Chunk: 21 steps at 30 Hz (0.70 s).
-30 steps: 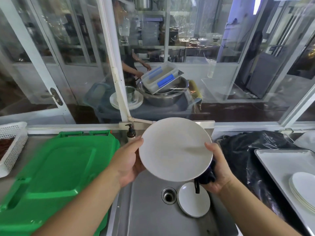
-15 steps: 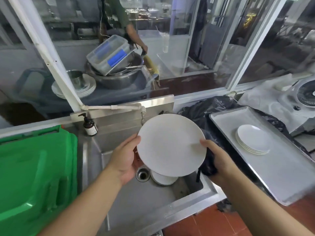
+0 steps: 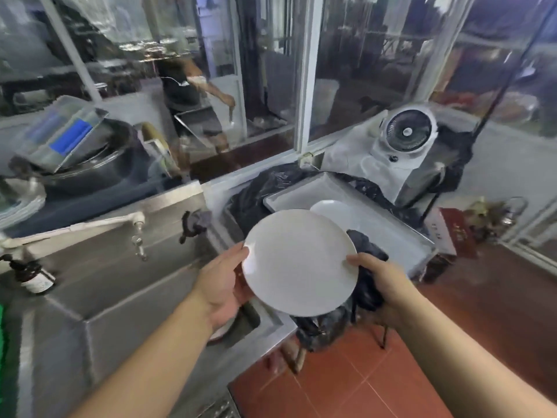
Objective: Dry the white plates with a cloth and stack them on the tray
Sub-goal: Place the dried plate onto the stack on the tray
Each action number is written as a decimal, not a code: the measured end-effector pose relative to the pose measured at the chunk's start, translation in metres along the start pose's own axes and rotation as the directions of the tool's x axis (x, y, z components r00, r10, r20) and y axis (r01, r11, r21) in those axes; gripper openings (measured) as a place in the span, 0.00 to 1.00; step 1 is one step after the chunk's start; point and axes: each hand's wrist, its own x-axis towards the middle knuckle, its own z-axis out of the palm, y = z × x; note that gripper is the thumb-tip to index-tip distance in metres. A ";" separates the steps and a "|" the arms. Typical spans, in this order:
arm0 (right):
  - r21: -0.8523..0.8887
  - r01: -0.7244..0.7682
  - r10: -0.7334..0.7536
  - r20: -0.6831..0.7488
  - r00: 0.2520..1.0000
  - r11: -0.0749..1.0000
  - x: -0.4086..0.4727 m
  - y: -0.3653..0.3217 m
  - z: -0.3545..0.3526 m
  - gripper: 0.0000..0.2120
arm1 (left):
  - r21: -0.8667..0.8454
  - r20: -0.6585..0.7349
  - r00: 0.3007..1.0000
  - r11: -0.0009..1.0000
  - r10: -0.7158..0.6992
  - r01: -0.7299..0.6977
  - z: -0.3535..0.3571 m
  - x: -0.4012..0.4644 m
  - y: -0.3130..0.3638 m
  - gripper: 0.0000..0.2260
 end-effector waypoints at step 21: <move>-0.129 0.062 -0.095 -0.268 0.959 0.990 0.106 -0.080 -0.187 0.15 | 0.172 0.143 0.947 0.950 -0.286 0.261 0.182 0.176 -0.066 0.12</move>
